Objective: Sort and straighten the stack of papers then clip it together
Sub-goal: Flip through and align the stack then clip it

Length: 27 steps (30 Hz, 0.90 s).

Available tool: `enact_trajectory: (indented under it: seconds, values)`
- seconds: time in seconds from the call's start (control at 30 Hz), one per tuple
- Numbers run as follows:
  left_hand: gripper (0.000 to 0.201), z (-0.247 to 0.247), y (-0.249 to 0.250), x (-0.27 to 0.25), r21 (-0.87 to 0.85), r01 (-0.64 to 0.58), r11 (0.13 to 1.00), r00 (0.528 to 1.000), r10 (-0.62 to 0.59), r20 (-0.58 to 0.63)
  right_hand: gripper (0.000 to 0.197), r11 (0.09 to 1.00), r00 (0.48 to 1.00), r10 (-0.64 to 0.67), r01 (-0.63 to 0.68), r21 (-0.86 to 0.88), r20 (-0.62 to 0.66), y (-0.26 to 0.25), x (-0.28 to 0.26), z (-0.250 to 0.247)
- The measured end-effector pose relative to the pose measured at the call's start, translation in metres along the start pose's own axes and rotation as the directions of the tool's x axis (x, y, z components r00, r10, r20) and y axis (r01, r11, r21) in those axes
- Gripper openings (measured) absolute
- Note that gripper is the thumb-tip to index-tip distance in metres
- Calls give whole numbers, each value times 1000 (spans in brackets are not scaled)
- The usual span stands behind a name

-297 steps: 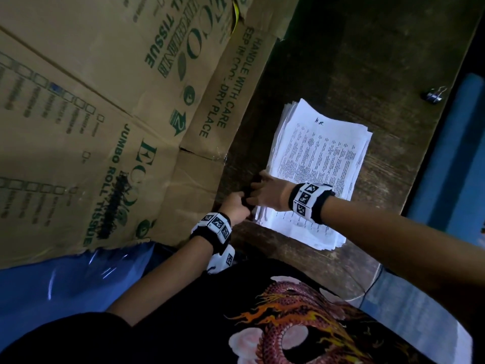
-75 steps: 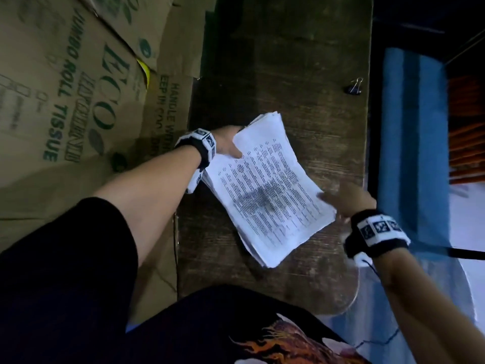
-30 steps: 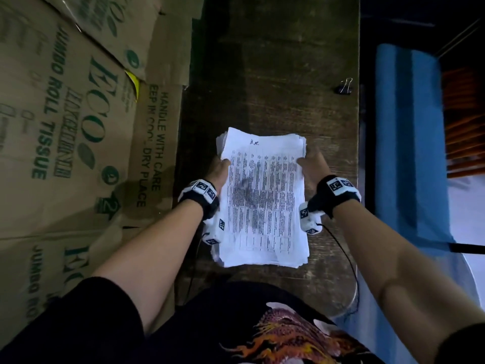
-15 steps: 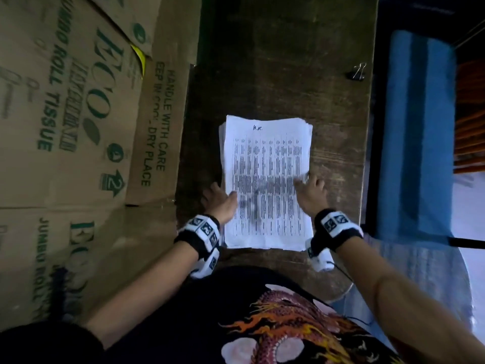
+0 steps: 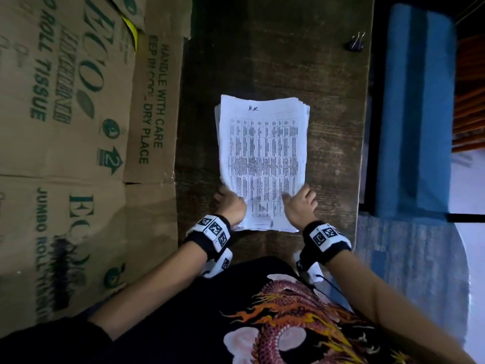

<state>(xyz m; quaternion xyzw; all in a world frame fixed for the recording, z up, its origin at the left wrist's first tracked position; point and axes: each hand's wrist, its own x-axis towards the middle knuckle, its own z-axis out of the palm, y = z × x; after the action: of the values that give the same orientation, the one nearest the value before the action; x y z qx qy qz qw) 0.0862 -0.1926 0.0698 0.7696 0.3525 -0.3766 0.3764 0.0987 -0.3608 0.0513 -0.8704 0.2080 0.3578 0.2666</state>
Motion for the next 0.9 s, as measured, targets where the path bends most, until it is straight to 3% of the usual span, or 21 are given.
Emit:
enact_trajectory:
  seconds: [0.13,0.2,0.27,0.4,0.5,0.57,0.67,0.77,0.9]
  values:
    - [66,-15,-12,5,83,-44,996,999,41,35,74,1000,994,-2,-1,24,113,8,-2,-18]
    - [74,-30,-17,12,157,3,988,996,-17,89,68,1000,996,-5,6,-13,85,15,11,-37]
    - [79,-49,-9,21,195,31,980,998,-43,55,67,1000,999,-28,29,-13,15,10,33,-60]
    - [68,-89,37,60,-61,-139,988,980,128,-153,52,993,993,-109,111,40,-41,-14,113,-91]
    - [69,-107,75,82,-164,-185,969,970,154,-186,38,979,984,-157,167,117,-87,-19,191,-97]
    - [71,-110,93,91,-189,-189,964,971,154,-185,35,972,984,-162,172,158,-78,-47,187,-100]
    - [70,-99,114,94,-218,-206,954,969,168,-181,54,980,991,-129,131,150,-19,-100,134,-102]
    - [59,-96,119,96,-217,-181,959,970,138,-198,58,984,991,-128,124,126,23,-113,133,-94]
    - [47,-105,120,101,-287,-191,939,963,122,-240,75,981,995,-87,93,168,-41,-116,144,-105]
